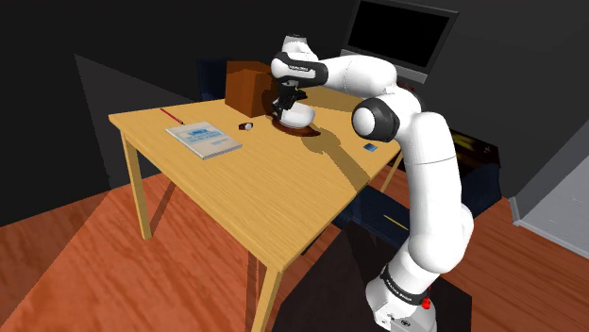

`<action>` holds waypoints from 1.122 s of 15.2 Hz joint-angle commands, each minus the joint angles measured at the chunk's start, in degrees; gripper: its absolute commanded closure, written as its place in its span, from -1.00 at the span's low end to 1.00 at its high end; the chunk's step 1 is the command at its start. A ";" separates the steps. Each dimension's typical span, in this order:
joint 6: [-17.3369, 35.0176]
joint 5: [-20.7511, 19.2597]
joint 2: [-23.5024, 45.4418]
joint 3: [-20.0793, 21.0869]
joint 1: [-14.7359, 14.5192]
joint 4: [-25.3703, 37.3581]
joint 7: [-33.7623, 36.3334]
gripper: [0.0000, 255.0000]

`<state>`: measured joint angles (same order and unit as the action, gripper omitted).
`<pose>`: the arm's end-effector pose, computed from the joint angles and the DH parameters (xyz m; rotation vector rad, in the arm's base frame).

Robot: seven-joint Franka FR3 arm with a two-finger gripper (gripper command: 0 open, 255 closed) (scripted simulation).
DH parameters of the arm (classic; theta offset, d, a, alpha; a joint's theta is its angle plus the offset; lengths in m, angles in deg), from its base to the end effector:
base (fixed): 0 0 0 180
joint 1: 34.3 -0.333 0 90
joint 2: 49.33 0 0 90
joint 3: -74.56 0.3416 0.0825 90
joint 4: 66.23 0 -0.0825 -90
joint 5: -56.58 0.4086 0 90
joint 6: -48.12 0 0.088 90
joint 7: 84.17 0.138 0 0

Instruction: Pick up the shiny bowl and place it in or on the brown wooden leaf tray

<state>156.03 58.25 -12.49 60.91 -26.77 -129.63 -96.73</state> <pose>0.7569 -0.2329 0.4497 2.9844 -0.1502 0.1678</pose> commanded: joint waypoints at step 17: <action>-6.81 -0.14 -0.71 -0.07 -0.05 6.18 0.11 -1.00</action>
<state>149.26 58.11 -13.20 60.84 -26.82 -123.48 -96.62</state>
